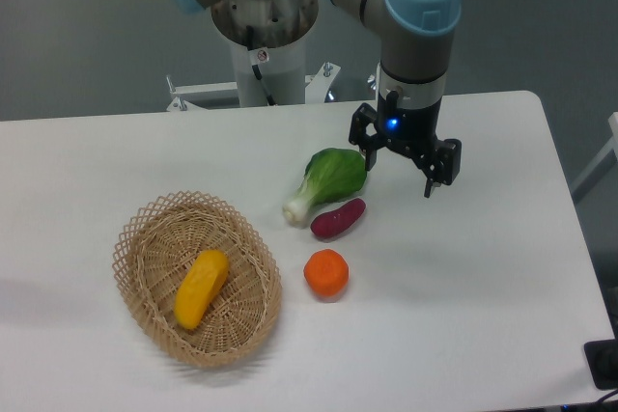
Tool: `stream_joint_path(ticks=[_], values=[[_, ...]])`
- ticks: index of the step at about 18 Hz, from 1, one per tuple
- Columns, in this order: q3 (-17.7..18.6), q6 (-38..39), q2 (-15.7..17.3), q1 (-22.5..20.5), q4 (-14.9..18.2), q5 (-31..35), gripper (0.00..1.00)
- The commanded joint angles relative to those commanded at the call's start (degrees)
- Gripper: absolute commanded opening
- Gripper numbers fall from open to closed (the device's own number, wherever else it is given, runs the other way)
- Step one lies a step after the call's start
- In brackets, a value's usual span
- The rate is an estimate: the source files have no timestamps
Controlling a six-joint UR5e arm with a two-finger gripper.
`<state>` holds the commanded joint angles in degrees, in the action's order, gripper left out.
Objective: Pick up the mango from the basket
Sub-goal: 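Start moving the open gripper from beside the bok choy toward the basket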
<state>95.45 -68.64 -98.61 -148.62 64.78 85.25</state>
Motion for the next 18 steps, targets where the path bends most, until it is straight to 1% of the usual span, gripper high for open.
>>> stream_joint_path(ticks=[3, 10, 13, 15, 18], values=[[0.96, 0.0, 0.26, 0.17, -0.18, 0.0, 1.0], [1.14, 0.87, 0.18, 0.26, -0.09, -0.88, 1.0], [1.23, 5.87, -0.44, 2.01, -0.09, -1.58, 1.0], [1.58, 10.44, -0.88, 3.16, -0.7, -1.49, 1.0], [1.58, 20.18, -2.1, 6.75, -3.6, -1.58, 1.0]])
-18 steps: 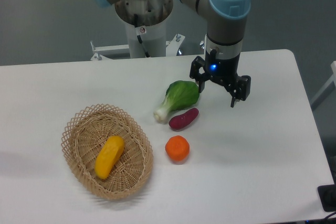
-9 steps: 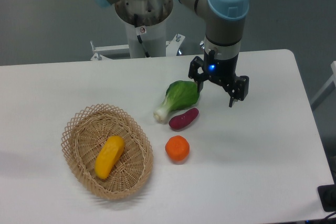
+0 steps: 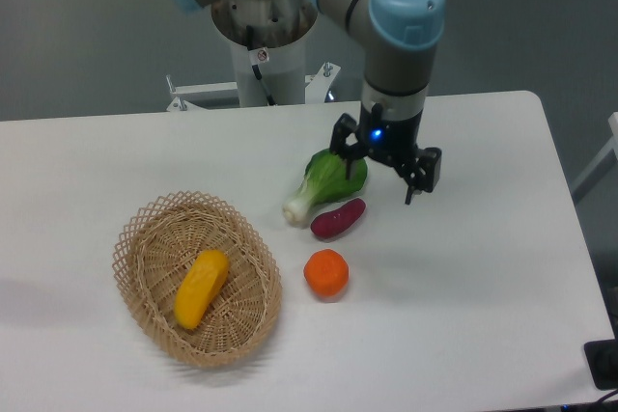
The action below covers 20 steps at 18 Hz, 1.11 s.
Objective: Pick up the mango from the basket
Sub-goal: 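Move the open gripper over the yellow mango in the basket, then lower the gripper onto the yellow mango and close on it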
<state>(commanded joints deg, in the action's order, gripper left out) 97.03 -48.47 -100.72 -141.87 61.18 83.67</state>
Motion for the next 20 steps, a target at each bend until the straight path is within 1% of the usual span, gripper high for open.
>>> stream_joint_path(ticks=[2, 3, 6, 8, 12, 13, 14, 16, 17, 20], values=[[0.0, 7.39, -0.62, 2.38, -0.97, 0.18, 1.0], [0.0, 9.6, -1.32, 3.61, -1.76, 0.18, 1.0], [0.09, 15.75, -3.51, 8.26, -5.62, 0.0, 1.0], [0.53, 19.62, -4.48, 10.81, -6.07, 0.09, 1.0], [0.62, 23.23, -8.17, 16.0, -6.16, 0.35, 1.0], [0.53, 23.85, -8.79, 16.97, -6.6, 0.26, 1.0], [0.62, 24.21, -9.32, 17.59, -7.9, 0.26, 1.0], [1.05, 24.12, -10.98, 19.43, -11.59, 0.7, 1.0], [1.58, 24.12, -11.51, 19.87, -12.57, 0.7, 1.0], [2.46, 24.12, -12.31, 20.58, -13.28, 0.7, 1.0]])
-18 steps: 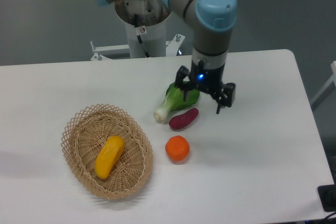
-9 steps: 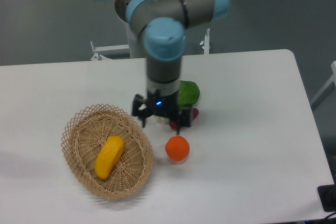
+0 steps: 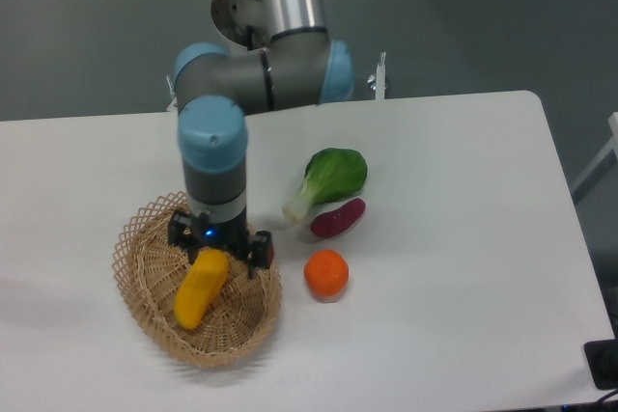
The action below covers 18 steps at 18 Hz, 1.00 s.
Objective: Pick up the mango from the basket
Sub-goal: 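Lower the gripper onto the yellow mango and close on it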
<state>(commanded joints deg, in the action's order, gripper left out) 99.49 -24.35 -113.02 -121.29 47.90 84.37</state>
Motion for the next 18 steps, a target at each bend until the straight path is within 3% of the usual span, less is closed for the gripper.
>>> stream_joint_path(ticks=[7, 11, 18], values=[[0.09, -0.44, -2.2, 0.35, -0.09, 0.0, 1.0], [0.18, -0.44, -4.22, 1.49, -2.02, 0.09, 1.0], [1.05, 0.0, -4.49, 2.99, -2.81, 2.55, 1.0]])
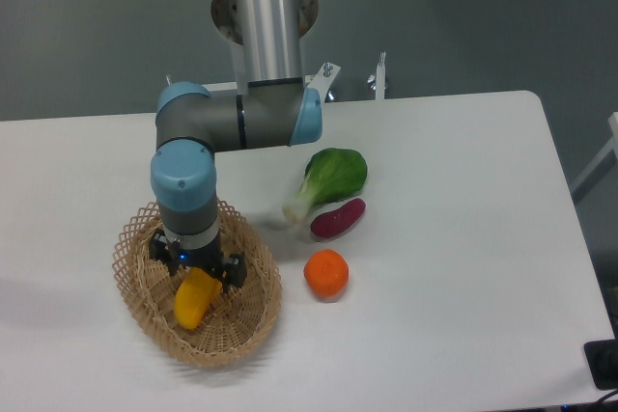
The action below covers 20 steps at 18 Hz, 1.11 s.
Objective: Pick up the mango from the basket
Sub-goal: 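Lower the gripper onto the yellow mango and close on it, then lift the mango out of the basket and carry it up and away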
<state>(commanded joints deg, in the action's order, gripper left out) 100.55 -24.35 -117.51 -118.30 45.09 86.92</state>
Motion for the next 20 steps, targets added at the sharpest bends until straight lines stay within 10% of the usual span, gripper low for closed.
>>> stream_joint_path(ticks=[6, 20], values=[[0.0, 1.23, 0.35, 0.0, 0.0, 1.14, 0.47], [-1.5, -4.2, 7.11, -6.76, 1.41, 0.7, 0.44]])
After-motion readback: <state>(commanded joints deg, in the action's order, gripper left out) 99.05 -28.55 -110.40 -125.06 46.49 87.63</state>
